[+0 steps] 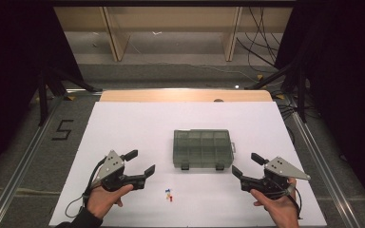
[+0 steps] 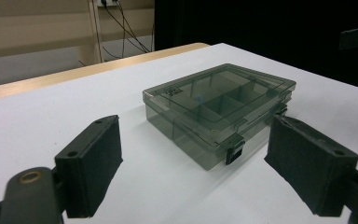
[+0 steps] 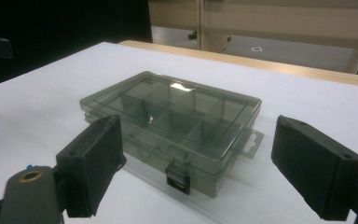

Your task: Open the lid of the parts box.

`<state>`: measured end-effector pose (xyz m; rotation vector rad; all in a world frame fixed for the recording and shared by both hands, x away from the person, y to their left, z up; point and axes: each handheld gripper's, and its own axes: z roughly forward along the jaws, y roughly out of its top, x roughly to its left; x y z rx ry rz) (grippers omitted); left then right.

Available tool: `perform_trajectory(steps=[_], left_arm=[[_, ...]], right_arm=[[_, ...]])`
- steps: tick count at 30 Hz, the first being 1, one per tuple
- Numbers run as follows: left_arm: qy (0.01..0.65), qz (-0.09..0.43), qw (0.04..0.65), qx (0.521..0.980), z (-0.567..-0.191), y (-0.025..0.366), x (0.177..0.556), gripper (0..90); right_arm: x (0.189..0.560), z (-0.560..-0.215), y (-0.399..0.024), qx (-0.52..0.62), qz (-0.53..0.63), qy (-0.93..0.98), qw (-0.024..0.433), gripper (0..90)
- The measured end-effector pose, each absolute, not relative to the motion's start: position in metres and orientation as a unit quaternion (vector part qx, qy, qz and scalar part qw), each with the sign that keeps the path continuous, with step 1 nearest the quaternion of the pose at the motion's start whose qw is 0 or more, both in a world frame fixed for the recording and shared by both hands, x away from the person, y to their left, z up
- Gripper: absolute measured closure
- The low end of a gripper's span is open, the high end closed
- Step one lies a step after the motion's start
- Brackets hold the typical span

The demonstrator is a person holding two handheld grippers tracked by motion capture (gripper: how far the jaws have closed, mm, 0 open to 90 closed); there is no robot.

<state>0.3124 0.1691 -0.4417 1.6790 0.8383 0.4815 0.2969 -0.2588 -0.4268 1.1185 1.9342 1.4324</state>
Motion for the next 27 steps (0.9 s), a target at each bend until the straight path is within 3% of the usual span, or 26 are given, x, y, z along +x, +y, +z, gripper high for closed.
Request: perform_trajectory(steps=[18,23,27], left_arm=[[0.357,0.200,0.570,0.713,-0.442,0.167,0.315,19.5],[0.358,0.193,0.577,0.708,-0.442,0.166,0.318,26.4],[0.351,0.193,0.572,0.715,-0.443,0.164,0.322,42.2]], right_arm=[[0.300,-0.425,-0.262,0.401,0.510,0.715,0.261,17.6],[0.303,-0.424,-0.265,0.397,0.516,0.711,0.264,20.4],[0.309,-0.422,-0.270,0.392,0.515,0.714,0.268,28.1]])
